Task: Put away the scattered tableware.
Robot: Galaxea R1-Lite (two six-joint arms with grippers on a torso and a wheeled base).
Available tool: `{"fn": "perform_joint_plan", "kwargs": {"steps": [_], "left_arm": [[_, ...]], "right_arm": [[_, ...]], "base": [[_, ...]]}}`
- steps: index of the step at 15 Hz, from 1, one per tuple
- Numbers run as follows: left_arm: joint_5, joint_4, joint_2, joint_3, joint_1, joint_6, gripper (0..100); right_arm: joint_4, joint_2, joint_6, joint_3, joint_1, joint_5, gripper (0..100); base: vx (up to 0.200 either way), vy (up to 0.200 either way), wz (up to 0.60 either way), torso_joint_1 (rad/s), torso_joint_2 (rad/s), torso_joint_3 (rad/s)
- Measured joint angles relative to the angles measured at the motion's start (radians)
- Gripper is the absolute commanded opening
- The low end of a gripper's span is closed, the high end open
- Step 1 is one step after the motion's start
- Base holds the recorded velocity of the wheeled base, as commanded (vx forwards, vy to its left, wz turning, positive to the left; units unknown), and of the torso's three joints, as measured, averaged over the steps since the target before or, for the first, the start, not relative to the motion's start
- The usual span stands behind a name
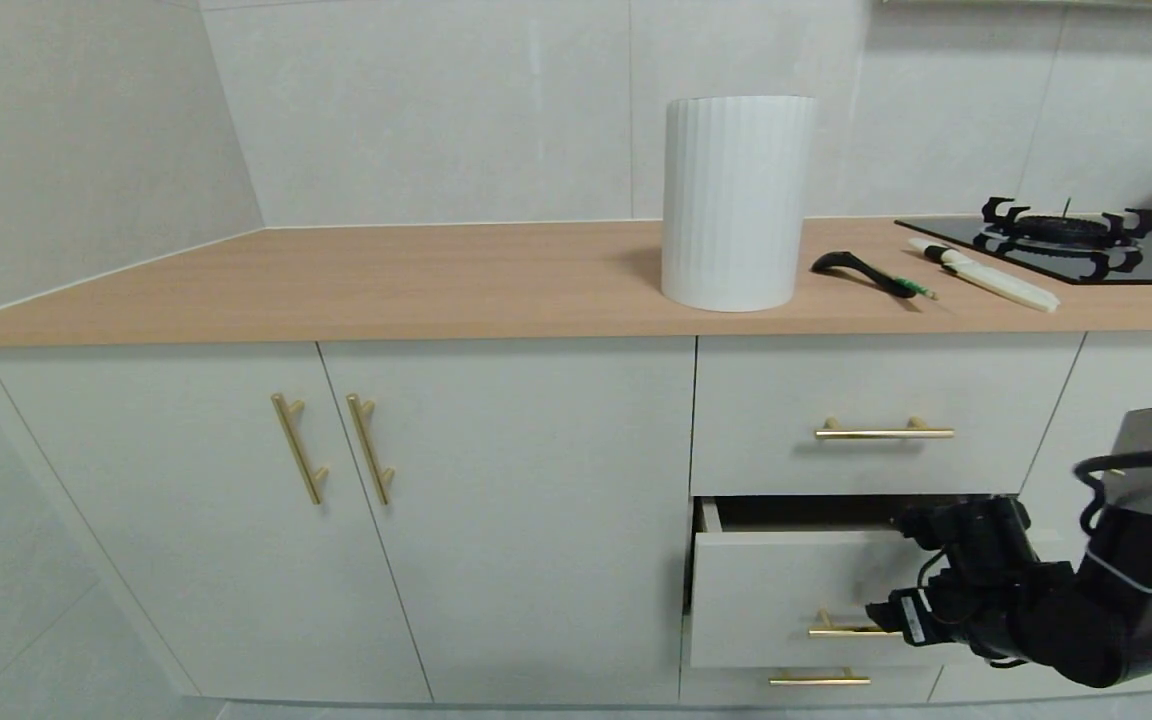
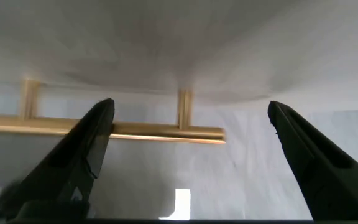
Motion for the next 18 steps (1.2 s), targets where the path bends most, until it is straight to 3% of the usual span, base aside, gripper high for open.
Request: {"fn": "perform_joint_plan", "kwargs": {"steps": [5,7,11,18], "left_arm": [[0.000,0.000,0.000,0.000,0.000,0.000,100],[0.000,0.000,0.000,0.000,0.000,0.000,100],[0.000,0.000,0.000,0.000,0.000,0.000,100],[0.000,0.000,0.000,0.000,0.000,0.000,100]], "right_arm": [[0.524,-0.480,-0.009,-0.022,0.040,0.096,100],[0.593,-0.610,0.009,-0.054,0.055,0.118,100],[0.500,-0.573,0.079,-0.077,0.072,0.111,100],[0.079,-0.251,0.201,-0.059,0.133,-0.046,100]], "base": [[0.000,0.000,0.00,0.000,0.00,0.000],[0.000,0.000,0.00,0.000,0.00,0.000],[0.000,0.000,0.00,0.000,0.00,0.000],[0.000,0.000,0.00,0.000,0.00,0.000]]}}
